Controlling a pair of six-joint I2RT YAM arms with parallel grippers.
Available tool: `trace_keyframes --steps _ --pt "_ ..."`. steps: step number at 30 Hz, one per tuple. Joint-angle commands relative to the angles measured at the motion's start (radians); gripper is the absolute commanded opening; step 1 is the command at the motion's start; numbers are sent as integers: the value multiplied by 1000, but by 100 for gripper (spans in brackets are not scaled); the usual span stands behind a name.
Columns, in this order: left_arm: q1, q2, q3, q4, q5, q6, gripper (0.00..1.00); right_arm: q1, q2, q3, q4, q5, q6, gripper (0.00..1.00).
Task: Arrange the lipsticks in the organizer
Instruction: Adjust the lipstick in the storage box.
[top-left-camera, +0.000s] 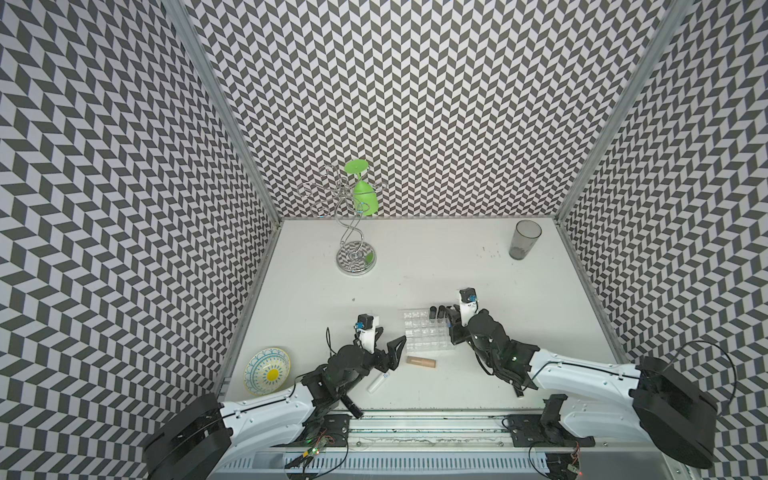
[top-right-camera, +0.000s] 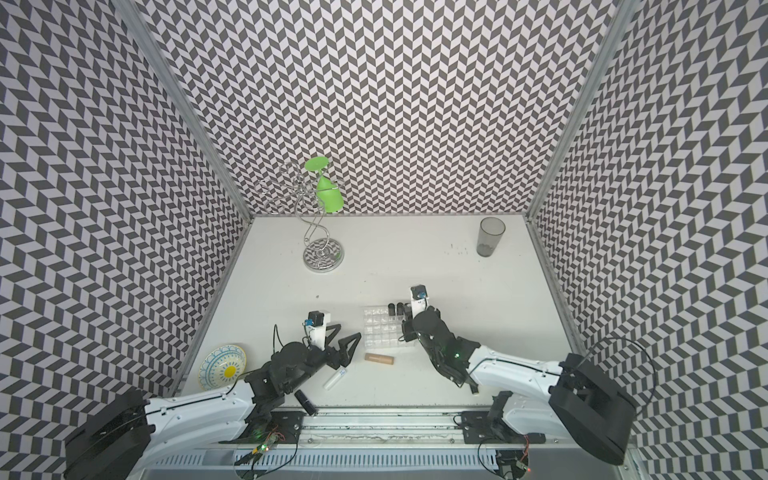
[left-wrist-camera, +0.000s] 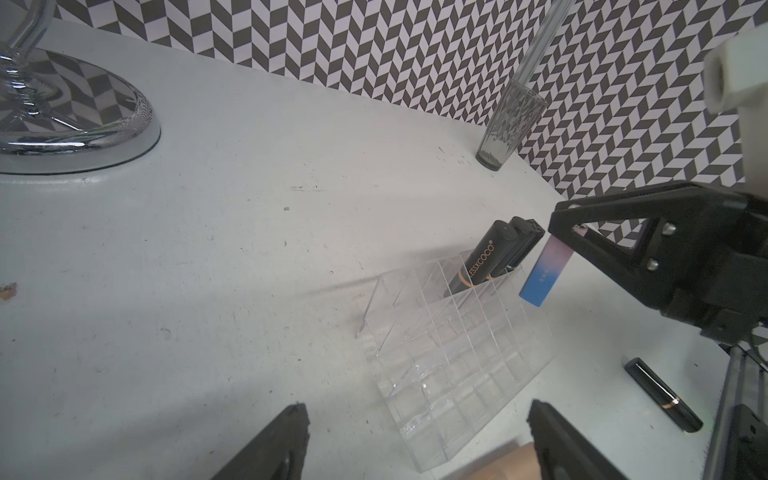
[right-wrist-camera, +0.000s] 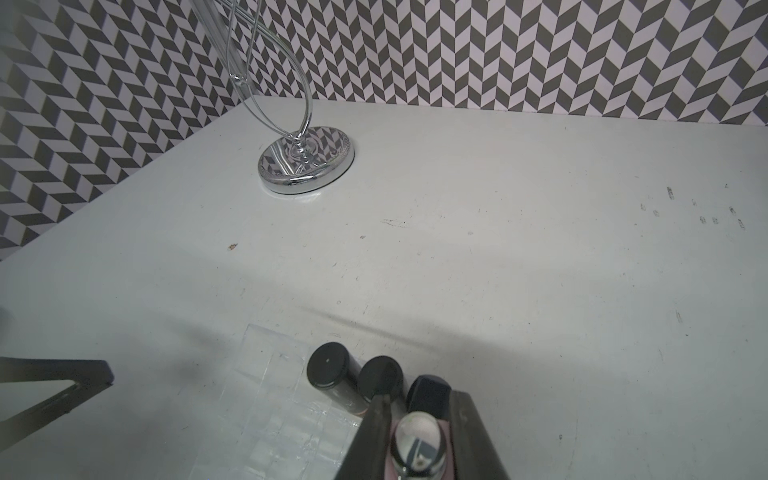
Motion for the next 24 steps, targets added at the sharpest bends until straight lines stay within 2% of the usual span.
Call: trace_keyframes --steps 1,11,24 --pt "-9 24 -7 44 -10 6 86 3 -15 -41 153 3 -24 10" --pt "-10 87 7 76 -9 9 87 24 -40 -98 280 21 -48 10" --pt "-10 159 25 105 -17 13 87 30 46 -135 408 63 -78 10"
